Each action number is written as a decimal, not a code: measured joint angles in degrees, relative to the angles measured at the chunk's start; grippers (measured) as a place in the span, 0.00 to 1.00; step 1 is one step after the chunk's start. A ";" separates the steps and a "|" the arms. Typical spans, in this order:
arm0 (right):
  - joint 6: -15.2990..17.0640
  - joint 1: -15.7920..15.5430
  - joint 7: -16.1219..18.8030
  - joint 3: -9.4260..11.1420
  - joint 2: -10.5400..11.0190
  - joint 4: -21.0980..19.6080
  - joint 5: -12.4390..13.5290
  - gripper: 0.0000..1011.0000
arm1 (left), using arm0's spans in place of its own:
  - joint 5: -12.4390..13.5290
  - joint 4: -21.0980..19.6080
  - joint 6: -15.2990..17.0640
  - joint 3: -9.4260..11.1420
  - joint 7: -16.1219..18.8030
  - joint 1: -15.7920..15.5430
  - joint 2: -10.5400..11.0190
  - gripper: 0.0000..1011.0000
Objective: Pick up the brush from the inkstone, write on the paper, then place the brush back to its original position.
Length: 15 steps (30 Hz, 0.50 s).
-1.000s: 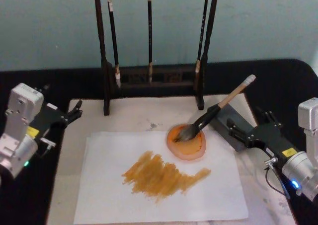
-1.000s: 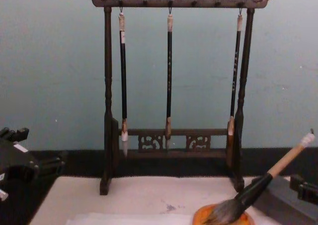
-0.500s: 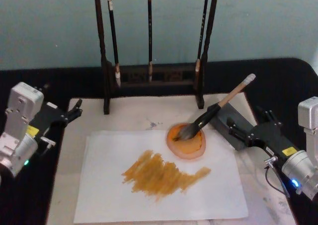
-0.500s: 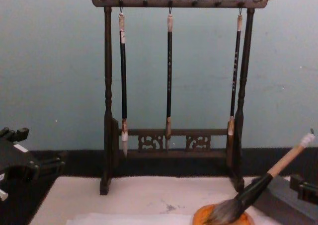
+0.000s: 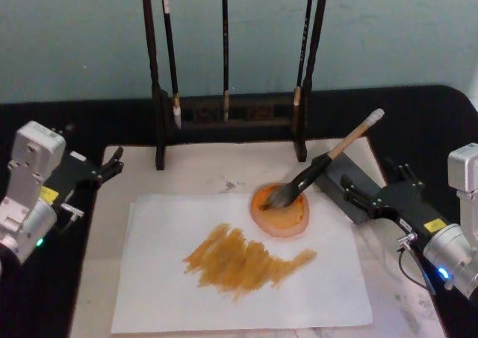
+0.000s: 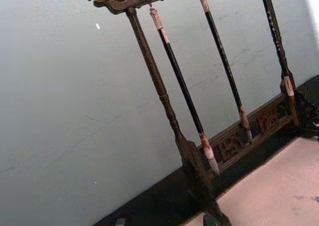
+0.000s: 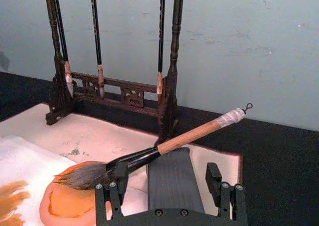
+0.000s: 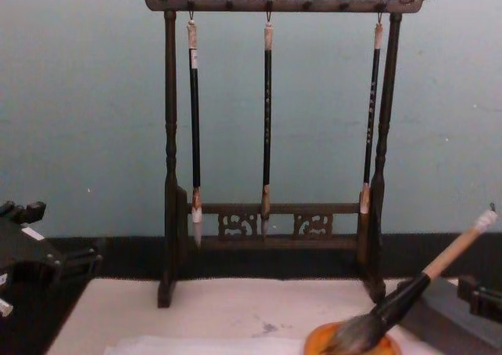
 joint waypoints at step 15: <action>0.00 0.00 0.00 0.00 0.00 0.00 0.00 0.99 | 0.00 0.00 0.00 0.00 0.00 0.00 0.00 1.00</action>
